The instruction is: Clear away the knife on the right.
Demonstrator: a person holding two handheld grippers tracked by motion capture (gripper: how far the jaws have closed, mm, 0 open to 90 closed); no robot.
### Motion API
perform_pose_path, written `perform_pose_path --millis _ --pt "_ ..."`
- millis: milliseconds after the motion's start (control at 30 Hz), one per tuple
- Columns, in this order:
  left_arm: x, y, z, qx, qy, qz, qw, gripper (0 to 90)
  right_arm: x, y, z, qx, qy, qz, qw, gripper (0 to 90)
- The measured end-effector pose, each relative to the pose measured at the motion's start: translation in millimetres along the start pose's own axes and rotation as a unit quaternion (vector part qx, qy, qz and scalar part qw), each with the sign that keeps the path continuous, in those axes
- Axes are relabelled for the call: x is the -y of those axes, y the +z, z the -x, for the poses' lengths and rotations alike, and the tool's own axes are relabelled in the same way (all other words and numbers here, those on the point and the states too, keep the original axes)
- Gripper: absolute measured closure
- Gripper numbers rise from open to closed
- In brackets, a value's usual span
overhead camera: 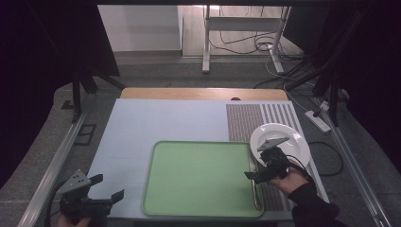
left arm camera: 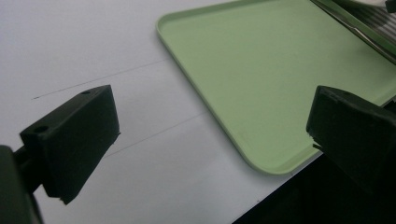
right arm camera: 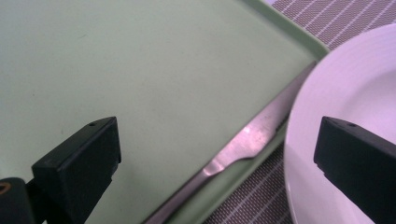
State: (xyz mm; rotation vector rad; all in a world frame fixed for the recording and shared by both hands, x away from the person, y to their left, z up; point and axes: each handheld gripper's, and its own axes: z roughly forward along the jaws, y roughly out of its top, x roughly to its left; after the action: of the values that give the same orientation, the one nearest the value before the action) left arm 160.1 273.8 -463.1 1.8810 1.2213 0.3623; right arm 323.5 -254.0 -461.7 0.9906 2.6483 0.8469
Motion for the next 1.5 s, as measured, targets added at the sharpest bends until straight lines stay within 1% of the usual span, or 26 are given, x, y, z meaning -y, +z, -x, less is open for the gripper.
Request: perform_pose_path --millis 233,400,633,833,867,1000,1067,1100,1133,1233,1267,1500 --pt "0.3 -0.1 -0.2 0.0 -0.001 0.0 1.0 2.4 8.9 -8.0 1.4 0.014 0.008 0.008 0.9998 1.7" --pt "0.2 -0.1 -0.3 0.0 -0.001 0.0 1.0 2.4 13.5 -12.4 1.3 0.019 0.013 0.015 0.9996 1.7" --pt "0.0 0.1 -0.2 0.0 -0.001 -0.001 1.0 2.4 24.1 -19.5 2.0 0.03 0.032 0.025 0.9987 1.6" --pt "0.0 0.1 -0.2 0.0 -0.002 -0.001 1.0 2.4 30.2 -23.9 1.2 0.04 0.039 0.029 0.998 1.6" --pt "0.0 0.2 -0.2 0.0 -0.002 -0.001 1.0 2.4 32.7 -25.9 1.0 0.046 0.039 0.031 0.9977 1.6" --pt "0.0 0.2 -0.3 -0.001 -0.001 -0.001 1.0 2.4 36.8 -28.4 1.2 0.054 0.044 0.033 0.997 1.6" --pt "-0.1 0.3 -0.3 0.0 -0.003 -0.001 1.0 2.4 41.2 -31.5 2.0 0.06 0.05 0.035 0.9963 1.6" --pt "-0.1 0.3 -0.3 0.0 -0.003 -0.001 1.0 2.4 41.2 -31.5 2.0 0.06 0.05 0.035 0.9963 1.6" --pt "0.0 0.4 -0.3 -0.001 -0.002 -0.002 1.0 2.4 42.4 -34.6 2.5 0.064 0.054 0.041 0.9956 1.6" --pt "-0.1 0.3 -0.4 0.0 -0.003 -0.001 1.0 2.4 44.0 -37.0 2.1 0.066 0.057 0.042 0.9953 1.6" --pt "0.0 0.4 -0.5 0.0 -0.004 -0.001 1.0 2.4 45.5 -40.0 1.4 0.07 0.059 0.043 0.9948 1.6" --pt "-0.1 0.6 -0.5 0.0 -0.004 -0.002 1.0 2.4 50.3 -47.1 -0.2 0.083 0.064 0.055 0.993 1.6"
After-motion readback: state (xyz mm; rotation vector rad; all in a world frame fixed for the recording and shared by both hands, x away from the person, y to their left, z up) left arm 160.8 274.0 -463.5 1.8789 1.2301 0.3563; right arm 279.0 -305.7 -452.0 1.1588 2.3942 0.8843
